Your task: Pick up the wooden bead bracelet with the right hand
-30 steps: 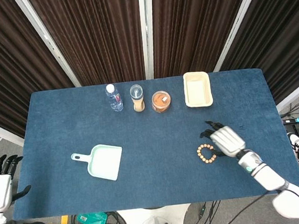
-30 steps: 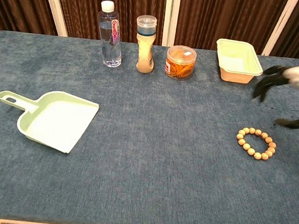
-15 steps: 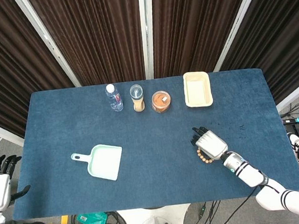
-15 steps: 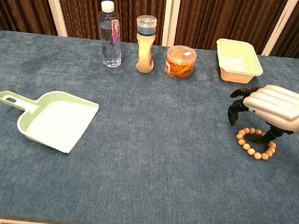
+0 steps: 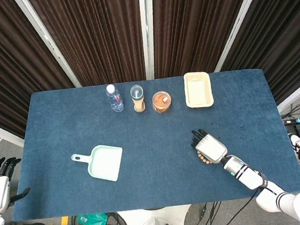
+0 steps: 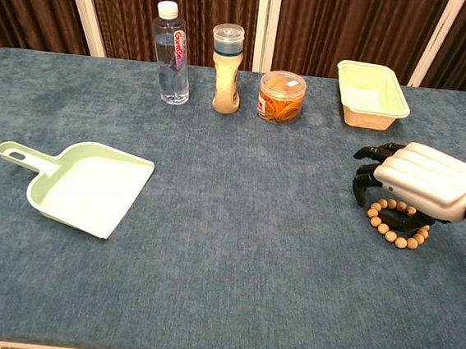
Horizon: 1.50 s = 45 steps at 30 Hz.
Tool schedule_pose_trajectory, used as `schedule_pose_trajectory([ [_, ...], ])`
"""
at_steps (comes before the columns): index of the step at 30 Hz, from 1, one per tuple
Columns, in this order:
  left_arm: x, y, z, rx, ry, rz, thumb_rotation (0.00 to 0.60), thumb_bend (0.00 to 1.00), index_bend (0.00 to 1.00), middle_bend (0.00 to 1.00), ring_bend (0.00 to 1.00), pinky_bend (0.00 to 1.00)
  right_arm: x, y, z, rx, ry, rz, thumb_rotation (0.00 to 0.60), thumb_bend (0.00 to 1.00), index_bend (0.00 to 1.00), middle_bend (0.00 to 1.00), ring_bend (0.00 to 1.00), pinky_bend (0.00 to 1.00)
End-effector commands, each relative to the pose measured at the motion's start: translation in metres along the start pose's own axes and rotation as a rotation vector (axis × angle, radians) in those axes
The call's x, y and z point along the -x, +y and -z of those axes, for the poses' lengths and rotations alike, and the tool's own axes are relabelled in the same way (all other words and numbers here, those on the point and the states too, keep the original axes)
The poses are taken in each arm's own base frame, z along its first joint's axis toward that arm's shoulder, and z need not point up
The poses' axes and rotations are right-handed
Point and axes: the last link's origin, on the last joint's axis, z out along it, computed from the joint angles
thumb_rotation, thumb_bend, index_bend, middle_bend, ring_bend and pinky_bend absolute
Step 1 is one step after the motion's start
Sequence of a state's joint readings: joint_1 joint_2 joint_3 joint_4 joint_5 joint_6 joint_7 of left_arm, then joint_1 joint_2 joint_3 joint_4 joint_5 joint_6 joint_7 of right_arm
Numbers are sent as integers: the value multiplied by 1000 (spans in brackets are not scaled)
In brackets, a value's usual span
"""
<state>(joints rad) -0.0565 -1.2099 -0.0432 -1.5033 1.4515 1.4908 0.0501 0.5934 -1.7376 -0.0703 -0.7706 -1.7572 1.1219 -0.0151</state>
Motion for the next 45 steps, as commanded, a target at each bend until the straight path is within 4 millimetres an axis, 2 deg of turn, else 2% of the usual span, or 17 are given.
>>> schedule_pose_trajectory([
  [1, 0, 0, 0, 1, -1, 4, 600, 0, 191, 171, 75, 20, 3, -1, 1, -2, 2, 3, 600, 282, 511, 368, 122, 187],
  [7, 1, -3, 1, -4, -3, 11, 600, 0, 191, 171, 75, 20, 4, -1, 0, 13, 35, 12, 600, 385, 663, 376, 161, 185],
  [11, 0, -5, 1, -3, 3, 18, 600, 0, 192, 172, 75, 20, -9, 9, -2, 64, 101, -84, 600, 411, 700, 399, 179, 184],
  [15, 0, -5, 0, 4, 4, 27, 600, 0, 192, 172, 75, 20, -31, 24, -3, 139, 175, -367, 600, 437, 706, 408, 184, 179],
  [18, 0, -5, -1, 12, 5, 34, 600, 0, 192, 171, 75, 20, -49, 36, -2, 186, 217, -647, 600, 488, 706, 426, 189, 179],
  [24, -1, -4, -4, 27, 1, 38, 600, 0, 192, 171, 75, 20, -60, 45, 1, 212, 217, -1088, 600, 606, 709, 484, 227, 177],
  [32, -5, -2, -7, 46, 2, 40, 600, 0, 192, 171, 75, 20, -60, 50, 4, 215, 271, -1363, 600, 628, 714, 509, 238, 177],
  [37, -5, 0, -9, 57, -4, 39, 600, 0, 192, 172, 75, 20, -58, 46, 8, 269, 163, -1546, 600, 630, 714, 544, 274, 177],
  [39, -4, 0, -9, 58, -7, 39, 600, 0, 192, 172, 75, 20, -59, 43, 10, 297, 94, -1661, 577, 656, 724, 568, 287, 177],
  [40, -3, 0, -9, 58, -10, 39, 600, 0, 192, 172, 75, 20, -60, 41, 11, 306, 66, -1706, 545, 674, 735, 580, 295, 175],
  [42, -2, 1, -10, 60, -15, 37, 600, 0, 192, 171, 75, 20, -64, 36, 13, 321, -8, -1809, 426, 719, 772, 618, 322, 121],
  [45, -2, 1, -10, 65, -18, 37, 600, 0, 192, 172, 75, 20, -75, 22, 17, 306, -82, -2002, 333, 752, 792, 639, 337, 70],
])
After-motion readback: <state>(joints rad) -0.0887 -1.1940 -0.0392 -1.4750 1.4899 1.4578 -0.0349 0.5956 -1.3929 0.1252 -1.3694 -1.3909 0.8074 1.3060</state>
